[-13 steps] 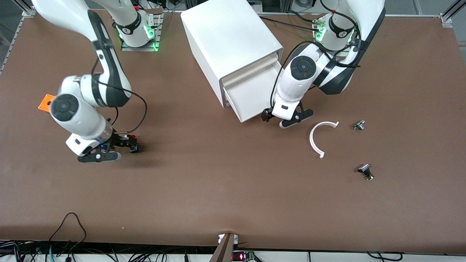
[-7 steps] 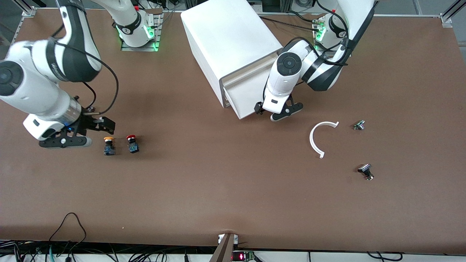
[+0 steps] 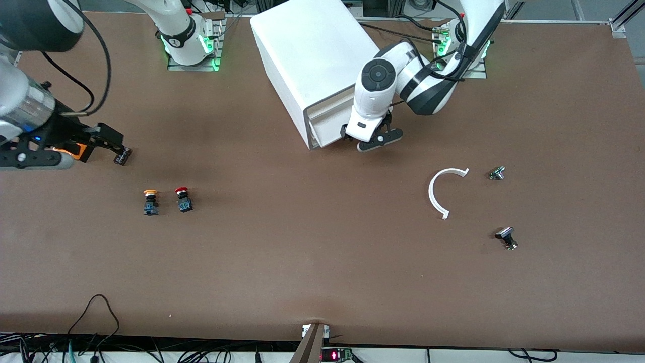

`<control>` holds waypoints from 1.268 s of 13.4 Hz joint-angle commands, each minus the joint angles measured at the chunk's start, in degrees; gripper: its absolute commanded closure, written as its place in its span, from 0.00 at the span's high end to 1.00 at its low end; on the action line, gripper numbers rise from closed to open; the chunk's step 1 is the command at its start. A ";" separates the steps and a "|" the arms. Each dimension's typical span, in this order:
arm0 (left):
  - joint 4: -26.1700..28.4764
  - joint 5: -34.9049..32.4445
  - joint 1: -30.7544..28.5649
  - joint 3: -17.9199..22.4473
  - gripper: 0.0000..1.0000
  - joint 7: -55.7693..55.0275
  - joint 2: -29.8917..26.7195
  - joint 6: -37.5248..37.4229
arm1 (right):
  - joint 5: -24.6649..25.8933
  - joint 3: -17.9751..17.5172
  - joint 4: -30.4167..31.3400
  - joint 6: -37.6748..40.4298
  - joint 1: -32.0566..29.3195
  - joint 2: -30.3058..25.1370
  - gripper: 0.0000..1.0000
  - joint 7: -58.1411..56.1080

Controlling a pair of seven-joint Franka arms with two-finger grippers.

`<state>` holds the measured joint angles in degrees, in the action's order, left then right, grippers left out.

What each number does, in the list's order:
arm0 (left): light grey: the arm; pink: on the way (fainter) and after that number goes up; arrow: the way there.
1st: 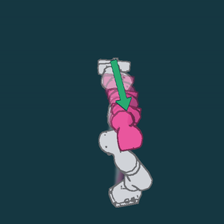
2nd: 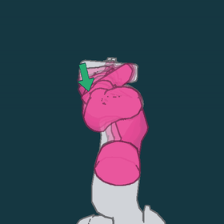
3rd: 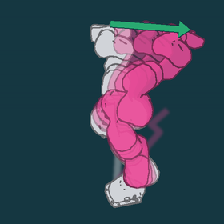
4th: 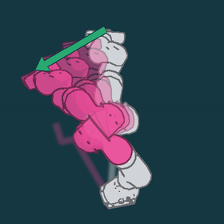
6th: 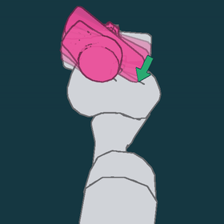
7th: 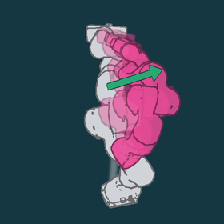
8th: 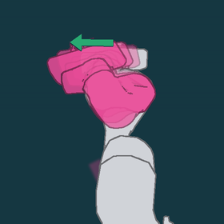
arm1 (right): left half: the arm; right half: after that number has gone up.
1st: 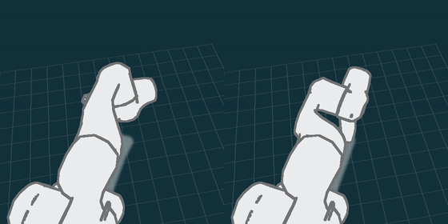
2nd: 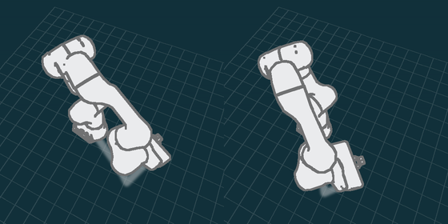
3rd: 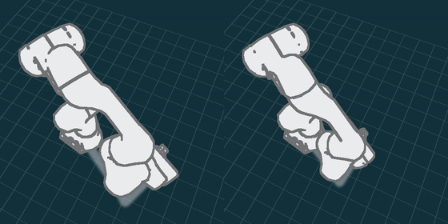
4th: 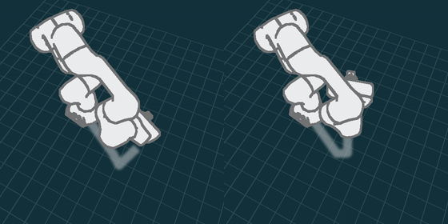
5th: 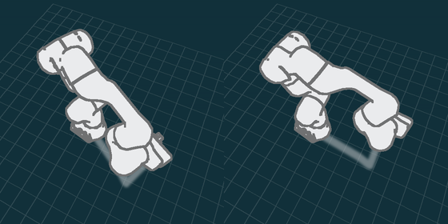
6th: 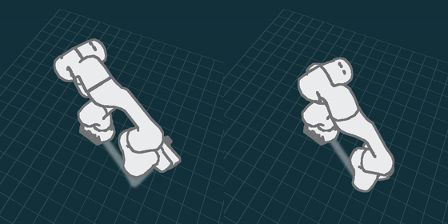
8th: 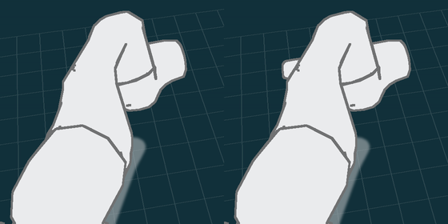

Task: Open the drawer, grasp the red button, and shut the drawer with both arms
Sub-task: 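Push the drawer shut with the left gripper while the right gripper retracts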

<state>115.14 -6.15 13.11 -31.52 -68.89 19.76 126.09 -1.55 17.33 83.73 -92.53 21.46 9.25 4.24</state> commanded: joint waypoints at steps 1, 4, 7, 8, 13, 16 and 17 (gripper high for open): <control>-0.35 3.14 0.16 -1.08 0.99 -0.55 -0.42 -2.07 | -0.83 -0.19 -1.64 1.65 -0.10 -1.15 1.00 1.73; -0.27 7.11 0.17 -2.49 0.99 -0.46 -0.33 -2.86 | -0.83 -3.07 -1.64 2.78 -3.59 -1.69 1.00 3.66; -0.35 9.13 0.17 -3.19 0.99 -0.02 -0.24 -3.48 | -0.39 -14.05 -1.64 3.41 -14.40 -2.22 1.00 3.85; -0.35 10.18 0.17 -3.54 0.99 -0.02 -0.24 -3.57 | -0.47 -16.16 -1.64 3.58 -16.69 -2.39 1.00 3.93; -0.44 10.72 0.17 -3.98 0.99 0.07 0.28 -4.36 | -0.12 -23.65 -2.07 4.02 -23.83 -4.76 1.00 3.84; -1.58 10.46 0.17 -3.90 0.99 1.73 0.28 -5.32 | -0.21 -23.57 -2.08 6.04 -23.66 -5.90 1.00 5.52; -1.84 9.76 -0.36 -3.81 0.99 3.39 0.11 -6.37 | -0.12 -23.48 -2.08 6.30 -23.57 -6.00 1.00 5.52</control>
<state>114.85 3.06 13.12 -34.85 -68.40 19.95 122.61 -1.56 -5.04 82.26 -87.94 -0.92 4.01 8.80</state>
